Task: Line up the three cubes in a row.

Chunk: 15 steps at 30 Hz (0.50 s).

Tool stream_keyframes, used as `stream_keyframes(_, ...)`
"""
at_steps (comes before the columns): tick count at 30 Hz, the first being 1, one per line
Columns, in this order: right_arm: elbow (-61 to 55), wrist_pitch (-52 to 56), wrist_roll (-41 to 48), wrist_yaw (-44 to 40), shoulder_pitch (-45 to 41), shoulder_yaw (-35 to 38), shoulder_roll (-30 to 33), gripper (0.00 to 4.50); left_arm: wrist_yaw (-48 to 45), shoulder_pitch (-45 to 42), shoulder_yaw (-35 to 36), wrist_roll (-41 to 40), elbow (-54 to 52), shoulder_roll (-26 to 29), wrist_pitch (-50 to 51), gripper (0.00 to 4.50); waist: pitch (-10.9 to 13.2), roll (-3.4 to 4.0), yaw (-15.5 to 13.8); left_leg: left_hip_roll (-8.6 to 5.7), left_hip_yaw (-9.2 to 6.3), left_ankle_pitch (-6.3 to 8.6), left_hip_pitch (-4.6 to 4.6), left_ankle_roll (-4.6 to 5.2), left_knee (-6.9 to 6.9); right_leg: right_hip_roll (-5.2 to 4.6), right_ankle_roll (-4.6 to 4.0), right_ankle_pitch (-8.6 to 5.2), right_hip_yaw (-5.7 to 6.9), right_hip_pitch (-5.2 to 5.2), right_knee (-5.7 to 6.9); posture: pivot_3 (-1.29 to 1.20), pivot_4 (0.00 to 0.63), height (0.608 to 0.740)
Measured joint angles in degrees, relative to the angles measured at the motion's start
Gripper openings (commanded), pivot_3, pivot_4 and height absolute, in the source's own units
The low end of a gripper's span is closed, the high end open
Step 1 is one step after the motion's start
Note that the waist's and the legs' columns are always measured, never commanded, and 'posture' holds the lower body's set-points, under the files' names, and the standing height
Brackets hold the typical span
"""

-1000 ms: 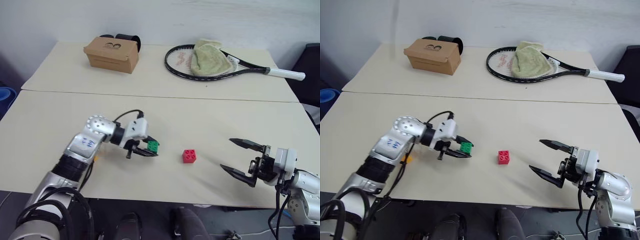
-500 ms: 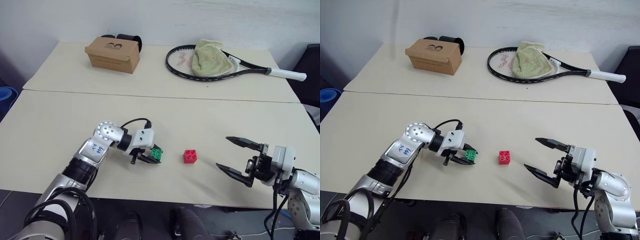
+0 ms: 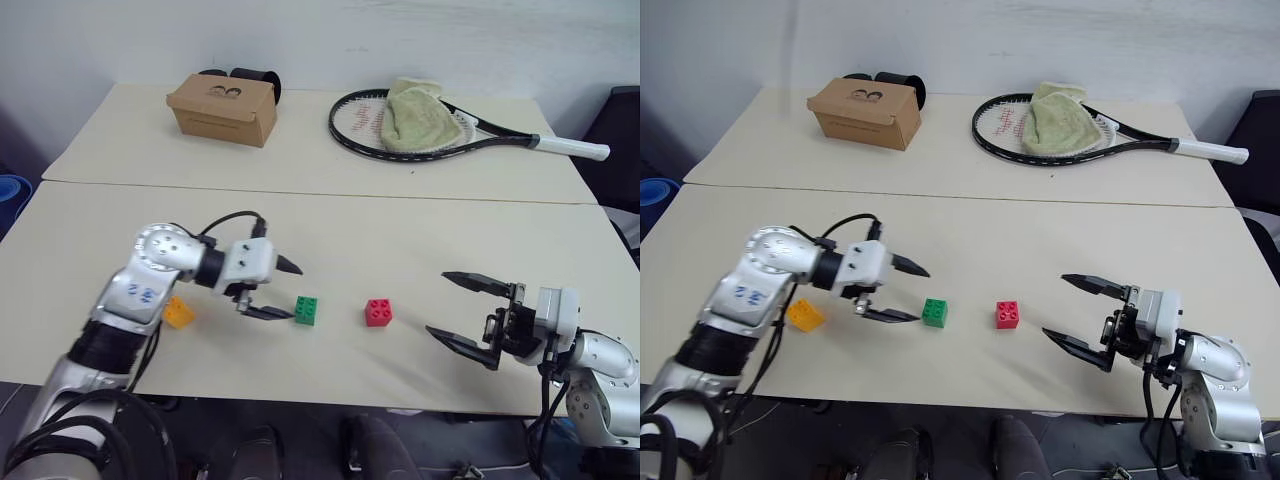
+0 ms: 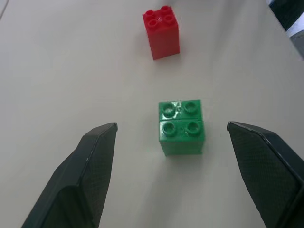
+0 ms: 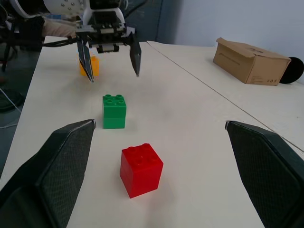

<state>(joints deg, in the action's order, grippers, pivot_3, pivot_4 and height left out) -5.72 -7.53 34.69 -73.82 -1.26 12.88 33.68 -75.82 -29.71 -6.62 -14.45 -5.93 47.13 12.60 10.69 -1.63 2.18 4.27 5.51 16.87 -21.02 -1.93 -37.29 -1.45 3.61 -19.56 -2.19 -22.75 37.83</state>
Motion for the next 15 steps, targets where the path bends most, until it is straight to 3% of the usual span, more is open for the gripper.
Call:
stream_keyframes(5,0.1,0.2,0.4,-0.6,-3.6,-3.2,-1.9,4.5,0.4,16.8,21.1,-6.5,-1.9,7.9,3.7,4.49,0.0,0.02,1.0,0.1,-0.03,0.03,0.08,0.0,0.1,-0.02,-0.13,-0.07,0.1,0.0,0.05,0.0,0.15,0.74)
stream_keyframes(10,-1.0,0.1,0.6,-2.6,-5.1,-6.9,-3.8,4.5,2.1,37.0,41.7,-7.5,4.8,5.4,-0.4,4.49,0.0,-0.01,1.2,0.19,-0.01,0.13,0.06,0.0,0.1,-0.04,-0.17,-0.09,0.16,-0.04,-0.02,0.0,0.15,0.74)
stream_keyframes(15,0.2,-1.8,0.4,-5.2,-8.2,-9.2,-5.4,4.5,4.2,49.8,53.0,-7.6,8.9,2.4,-2.1,4.49,0.0,-0.21,0.7,0.13,-0.07,0.28,0.06,0.04,0.09,-0.2,-0.18,-0.09,0.27,0.01,-0.07,0.0,0.15,0.74)
